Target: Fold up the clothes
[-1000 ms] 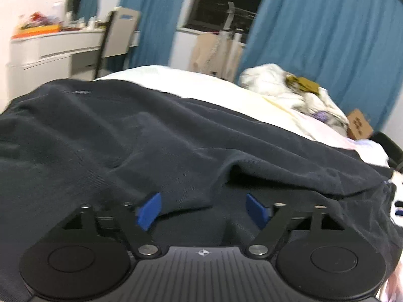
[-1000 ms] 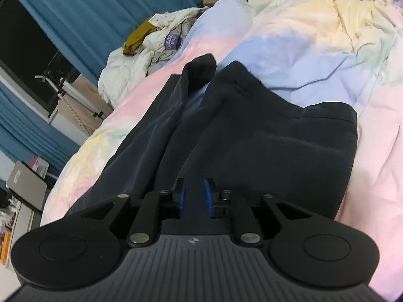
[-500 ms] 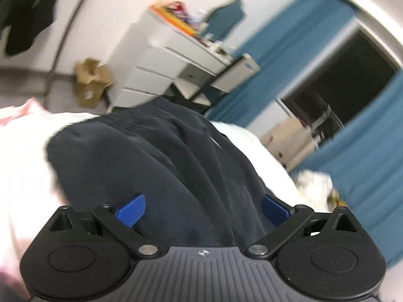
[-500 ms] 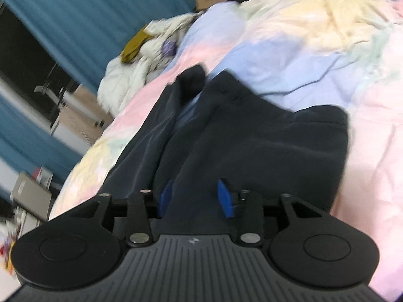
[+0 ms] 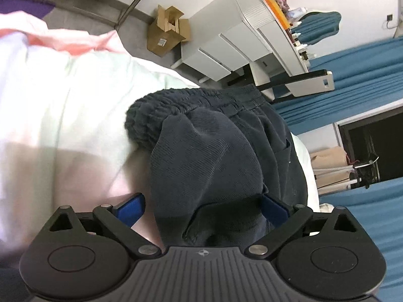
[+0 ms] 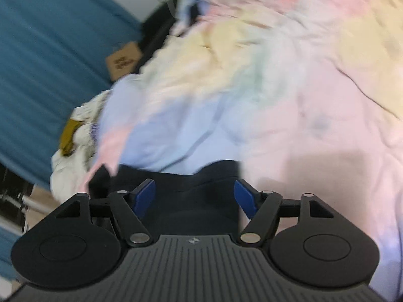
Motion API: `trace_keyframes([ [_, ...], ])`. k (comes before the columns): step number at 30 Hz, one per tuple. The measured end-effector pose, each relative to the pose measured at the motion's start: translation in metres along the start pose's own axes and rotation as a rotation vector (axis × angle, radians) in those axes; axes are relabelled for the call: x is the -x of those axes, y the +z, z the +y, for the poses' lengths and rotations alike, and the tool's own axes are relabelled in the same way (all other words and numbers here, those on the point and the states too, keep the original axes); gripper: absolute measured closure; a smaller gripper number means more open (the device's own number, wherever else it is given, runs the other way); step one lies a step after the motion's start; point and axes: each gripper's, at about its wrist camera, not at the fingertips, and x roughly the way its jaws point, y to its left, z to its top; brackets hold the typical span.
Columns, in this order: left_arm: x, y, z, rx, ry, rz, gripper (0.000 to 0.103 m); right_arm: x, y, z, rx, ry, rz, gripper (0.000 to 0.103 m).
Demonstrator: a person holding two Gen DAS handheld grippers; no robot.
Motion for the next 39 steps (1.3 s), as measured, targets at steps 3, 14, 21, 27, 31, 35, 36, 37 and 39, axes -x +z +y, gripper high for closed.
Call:
trace_keyframes([
  [3, 0.001, -0.005, 0.006, 0.019, -0.069, -0.026, 0.015, -0.023, -0.006, -0.012, -0.03, -0.024, 0.121, 0.028],
  [14, -0.013, -0.021, 0.003, -0.034, -0.157, -0.036, 0.069, -0.063, -0.021, 0.002, -0.03, 0.07, 0.139, 0.079],
  [21, -0.009, -0.03, -0.001, -0.029, -0.256, -0.09, 0.088, -0.05, -0.015, 0.029, 0.097, 0.129, 0.055, 0.099],
  [27, 0.003, -0.039, -0.005, -0.028, -0.295, -0.156, 0.091, -0.022, -0.015, 0.045, 0.154, 0.181, -0.06, 0.1],
  [31, 0.026, -0.04, -0.006, -0.033, -0.333, -0.209, 0.092, 0.007, -0.014, 0.057, 0.231, 0.236, -0.155, 0.1],
  [35, 0.06, -0.039, -0.011, -0.036, -0.377, -0.236, 0.093, 0.037, -0.007, 0.051, 0.22, 0.288, -0.214, 0.1],
  [36, 0.071, -0.04, -0.012, -0.042, -0.386, -0.242, 0.093, 0.044, -0.005, 0.049, 0.215, 0.293, -0.227, 0.101],
  [37, 0.082, -0.04, -0.012, -0.049, -0.394, -0.248, 0.093, 0.051, -0.003, 0.046, 0.208, 0.298, -0.245, 0.101],
  [39, 0.104, -0.039, -0.009, -0.049, -0.399, -0.256, 0.093, 0.068, 0.002, 0.041, 0.196, 0.306, -0.286, 0.101],
])
